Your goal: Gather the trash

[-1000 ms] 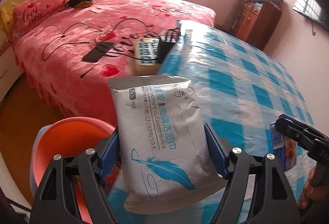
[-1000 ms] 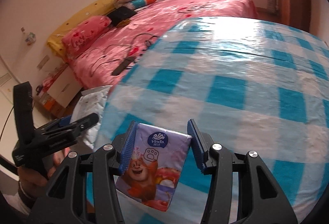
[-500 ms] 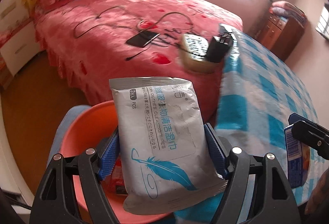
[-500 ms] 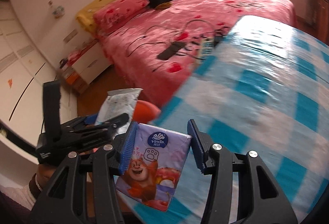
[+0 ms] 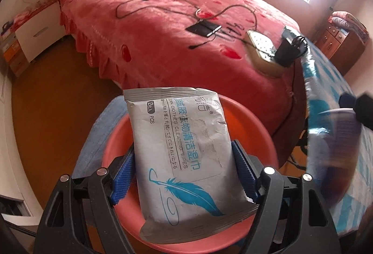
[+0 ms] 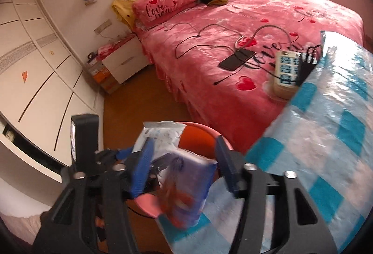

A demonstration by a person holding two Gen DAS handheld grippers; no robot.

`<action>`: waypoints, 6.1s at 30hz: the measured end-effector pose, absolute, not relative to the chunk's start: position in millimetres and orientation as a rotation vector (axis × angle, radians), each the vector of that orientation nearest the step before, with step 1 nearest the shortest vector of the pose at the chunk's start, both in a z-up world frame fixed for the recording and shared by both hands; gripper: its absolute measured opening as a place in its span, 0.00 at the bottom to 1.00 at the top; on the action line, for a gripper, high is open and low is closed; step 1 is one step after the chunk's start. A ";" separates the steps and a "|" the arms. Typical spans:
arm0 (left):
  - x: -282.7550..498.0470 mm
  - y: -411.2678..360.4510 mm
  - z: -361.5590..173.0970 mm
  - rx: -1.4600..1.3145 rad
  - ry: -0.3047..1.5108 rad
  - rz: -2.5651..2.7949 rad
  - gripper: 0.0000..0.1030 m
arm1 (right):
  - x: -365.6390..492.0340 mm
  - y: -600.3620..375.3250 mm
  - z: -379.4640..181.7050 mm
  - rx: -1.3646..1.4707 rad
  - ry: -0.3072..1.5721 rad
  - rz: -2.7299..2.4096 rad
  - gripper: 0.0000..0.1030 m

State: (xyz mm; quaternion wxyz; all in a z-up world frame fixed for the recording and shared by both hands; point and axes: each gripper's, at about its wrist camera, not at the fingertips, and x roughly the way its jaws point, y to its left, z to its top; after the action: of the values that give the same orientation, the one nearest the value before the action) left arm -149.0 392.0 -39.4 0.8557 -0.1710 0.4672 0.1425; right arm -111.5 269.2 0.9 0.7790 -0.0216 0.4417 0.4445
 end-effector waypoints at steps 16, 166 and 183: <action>-155.3 384.9 -6.7 -0.248 0.872 0.385 0.86 | -88.4 213.0 -13.7 -0.009 0.849 0.792 0.87; -64.3 -40.5 65.0 0.073 0.697 -0.128 0.93 | -144.7 -201.2 27.2 0.042 0.532 -0.142 0.96; -63.4 -41.7 62.9 0.072 0.703 -0.126 0.93 | -144.3 -199.5 28.7 0.035 0.540 -0.129 0.96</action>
State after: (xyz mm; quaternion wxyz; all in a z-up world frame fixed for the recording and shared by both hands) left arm -63.4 -41.7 62.9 0.9363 0.0350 0.3441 -0.0616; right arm -144.3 -199.5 28.7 0.9615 0.0171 0.2667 -0.0635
